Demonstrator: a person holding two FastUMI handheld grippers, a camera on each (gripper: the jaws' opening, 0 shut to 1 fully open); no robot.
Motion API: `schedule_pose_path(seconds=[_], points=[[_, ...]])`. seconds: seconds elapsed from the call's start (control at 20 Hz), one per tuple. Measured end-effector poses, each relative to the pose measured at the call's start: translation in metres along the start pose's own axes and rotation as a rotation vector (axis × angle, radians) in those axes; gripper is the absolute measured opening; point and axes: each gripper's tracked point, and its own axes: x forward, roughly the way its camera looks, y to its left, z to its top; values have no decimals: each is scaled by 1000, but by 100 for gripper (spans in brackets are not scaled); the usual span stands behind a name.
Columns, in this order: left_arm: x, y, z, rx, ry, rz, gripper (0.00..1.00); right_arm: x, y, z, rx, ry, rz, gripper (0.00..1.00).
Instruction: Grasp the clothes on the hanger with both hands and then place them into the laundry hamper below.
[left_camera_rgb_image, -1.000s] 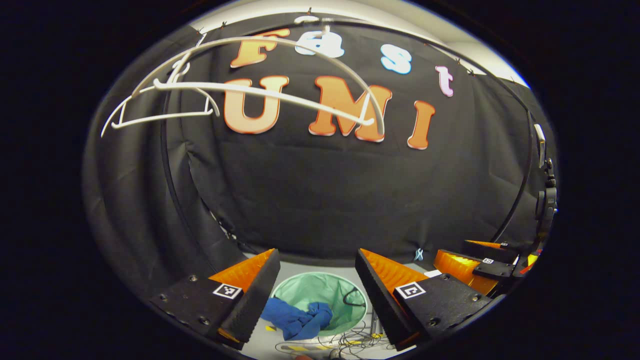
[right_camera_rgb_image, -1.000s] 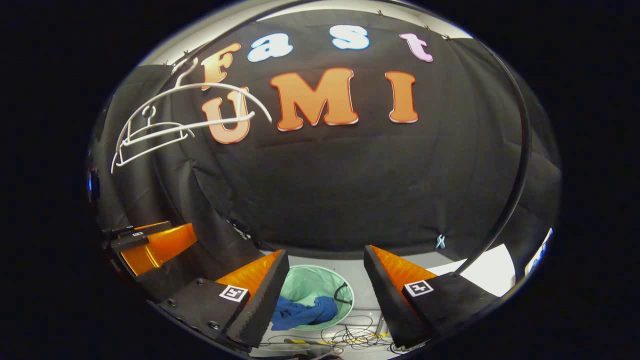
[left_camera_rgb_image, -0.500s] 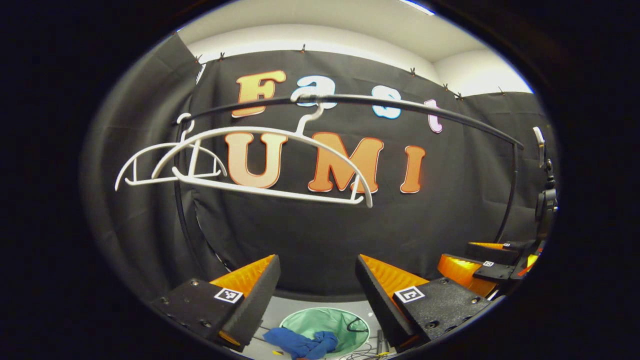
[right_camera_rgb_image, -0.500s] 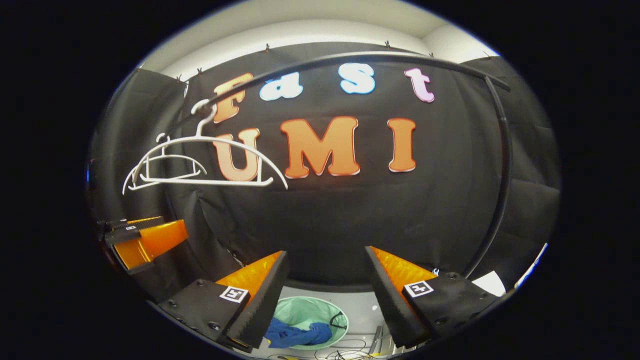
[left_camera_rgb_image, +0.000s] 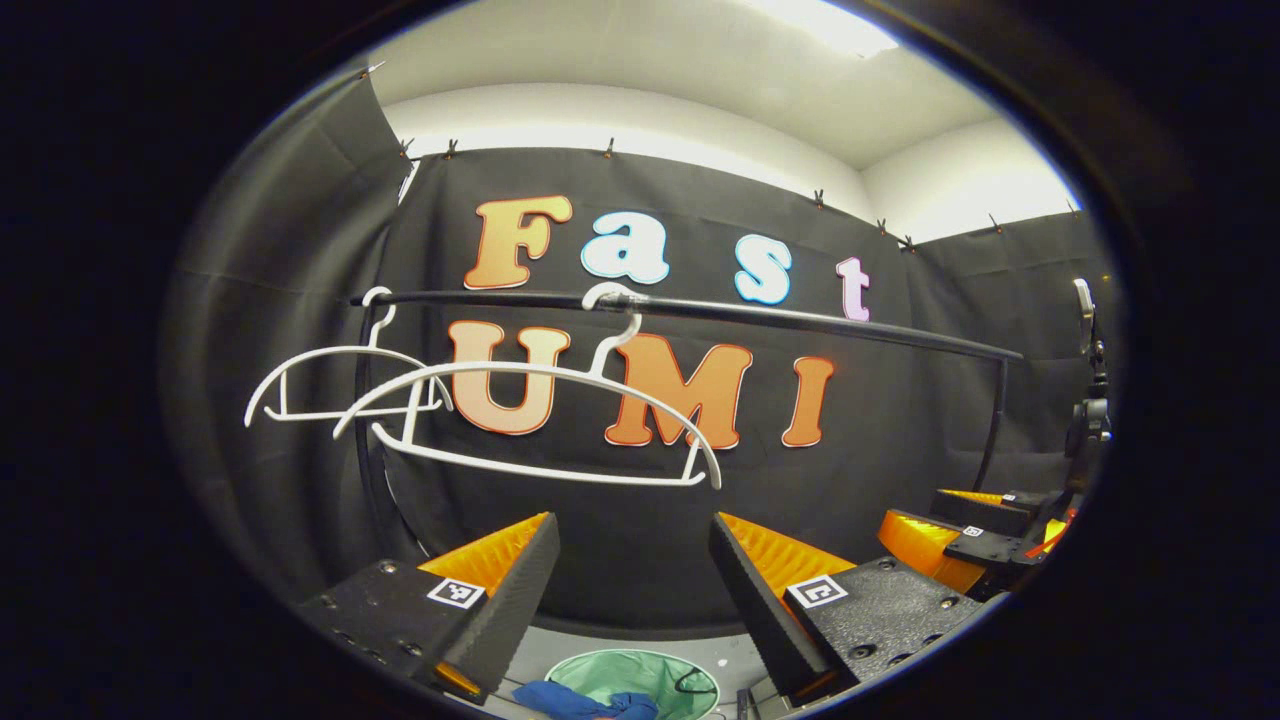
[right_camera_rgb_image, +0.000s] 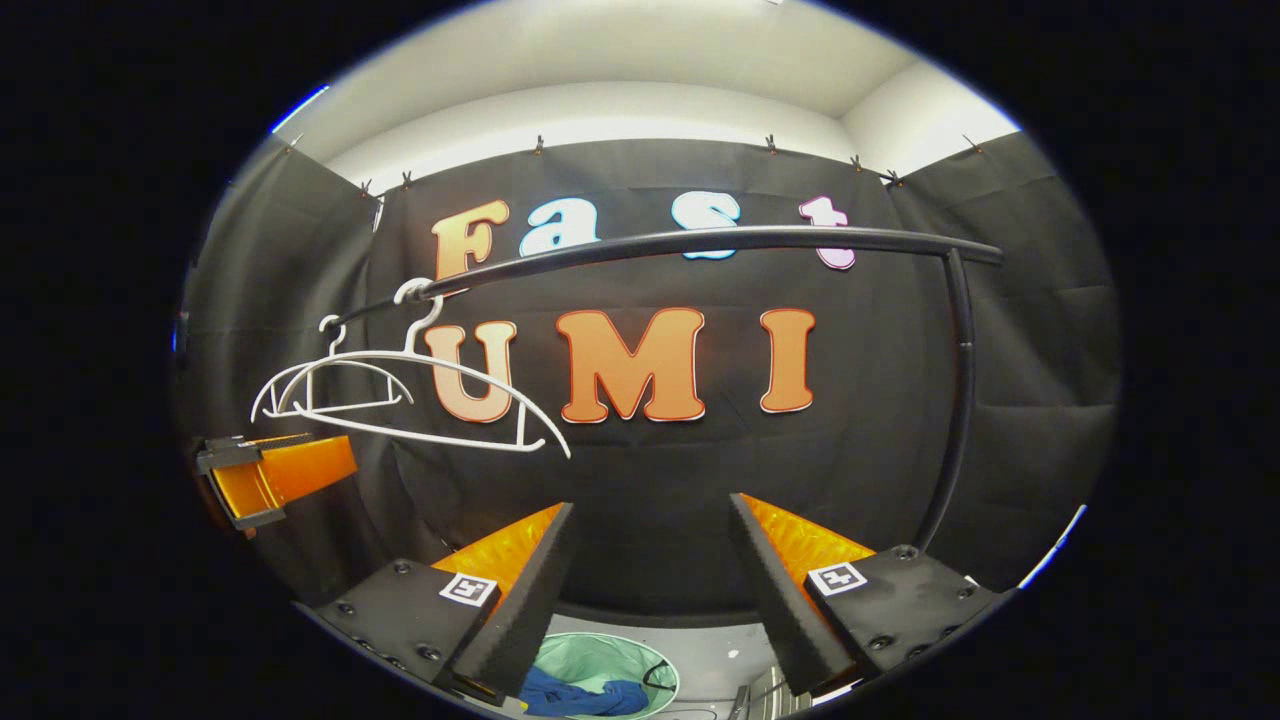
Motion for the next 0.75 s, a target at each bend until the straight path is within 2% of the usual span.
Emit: schedule_pose_path(seconds=[0.05,0.2,0.35,0.4,0.75], points=[[-1,1,1,-5,-2,1,95,-9,-6,-3,0,0,-5,98],[-5,6,-1,-10,3,5,92,-14,-8,-6,3,0,-12,89],[-9,13,-4,-14,10,10,95,-15,-5,-6,0,-6,-18,89],[-11,15,-4,-15,10,13,92,-15,-5,-6,-1,-9,-20,89],[-14,47,-7,-20,20,37,92,-2,20,-14,-1,-4,-34,89]])
